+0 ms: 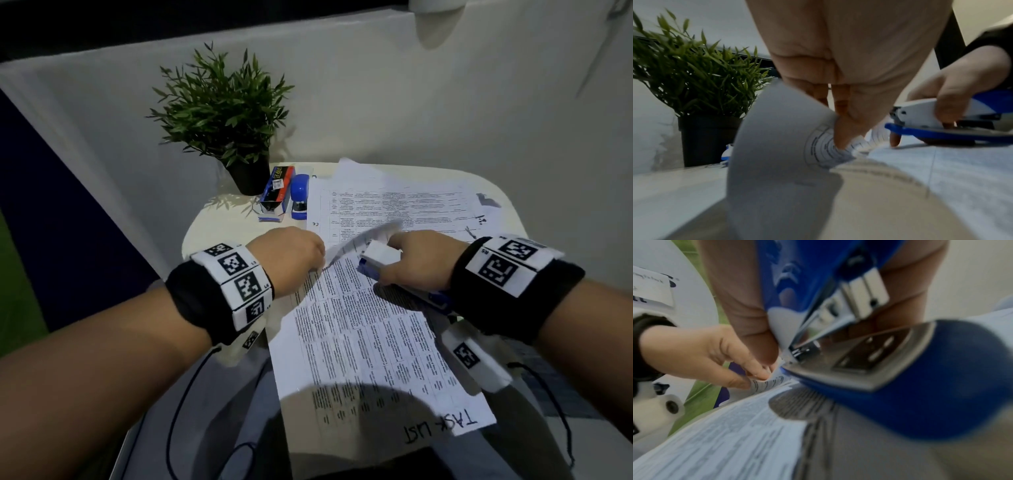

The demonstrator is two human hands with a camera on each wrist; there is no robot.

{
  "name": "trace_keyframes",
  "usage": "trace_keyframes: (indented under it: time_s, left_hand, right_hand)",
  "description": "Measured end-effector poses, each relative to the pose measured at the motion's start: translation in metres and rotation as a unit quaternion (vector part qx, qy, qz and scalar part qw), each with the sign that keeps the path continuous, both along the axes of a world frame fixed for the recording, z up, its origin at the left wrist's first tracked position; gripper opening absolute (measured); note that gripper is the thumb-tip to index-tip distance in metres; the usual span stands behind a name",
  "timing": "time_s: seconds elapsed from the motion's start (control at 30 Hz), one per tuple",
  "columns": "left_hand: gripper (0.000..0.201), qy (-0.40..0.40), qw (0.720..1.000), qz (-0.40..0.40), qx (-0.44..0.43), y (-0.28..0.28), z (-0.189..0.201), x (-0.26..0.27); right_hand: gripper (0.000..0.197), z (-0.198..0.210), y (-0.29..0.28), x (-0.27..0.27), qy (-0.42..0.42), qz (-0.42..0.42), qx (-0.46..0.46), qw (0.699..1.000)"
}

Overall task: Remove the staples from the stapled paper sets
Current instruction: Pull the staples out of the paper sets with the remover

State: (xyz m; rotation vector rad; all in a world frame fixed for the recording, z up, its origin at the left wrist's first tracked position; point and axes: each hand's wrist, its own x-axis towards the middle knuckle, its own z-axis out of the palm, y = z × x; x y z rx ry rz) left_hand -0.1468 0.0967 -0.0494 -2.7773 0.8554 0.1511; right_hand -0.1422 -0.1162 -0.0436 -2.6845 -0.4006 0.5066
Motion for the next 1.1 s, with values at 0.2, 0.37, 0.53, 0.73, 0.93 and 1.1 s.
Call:
trace_keyframes:
  time_s: [0.2, 0.37, 0.53, 0.73, 0.93, 1.1]
  left_hand:
    - [0.041, 0.018, 0.998, 0.066, -0.013, 0.001, -0.009, -0.008]
    - [0.044, -0.056, 0.998, 0.009, 0.035, -0.011, -0.002, -0.016]
    - [0.045, -0.083, 0.995, 0.013, 0.055, -0.012, -0.003, -0.018]
    - [0.050, -0.092, 0.995, -0.040, 0.000, 0.015, -0.010, -0.018]
    - [0.020, -0.105, 0.992, 0.064, 0.018, -0.007, -0.010, -0.018]
    - [0.021, -0.055, 0.957, 0.215, -0.188, -0.003, 0.009, -0.004]
  right_hand:
    - [0.056, -0.008, -0.011, -0.007, -0.070, -0.030, 0.105, 0.991]
    - [0.080, -0.007, -0.007, -0.017, -0.093, 0.061, 0.072, 0.991]
    - [0.075, -0.003, -0.004, -0.016, -0.076, 0.064, 0.017, 0.995]
    - [0.077, -0.005, -0.002, -0.013, -0.073, 0.049, 0.001, 0.996]
    - [0.080, -0.008, -0.002, -0.010, -0.072, 0.040, 0.017, 0.996]
    - [0.051, 0.015, -0.018, 0.001, -0.135, -0.065, 0.106, 0.983]
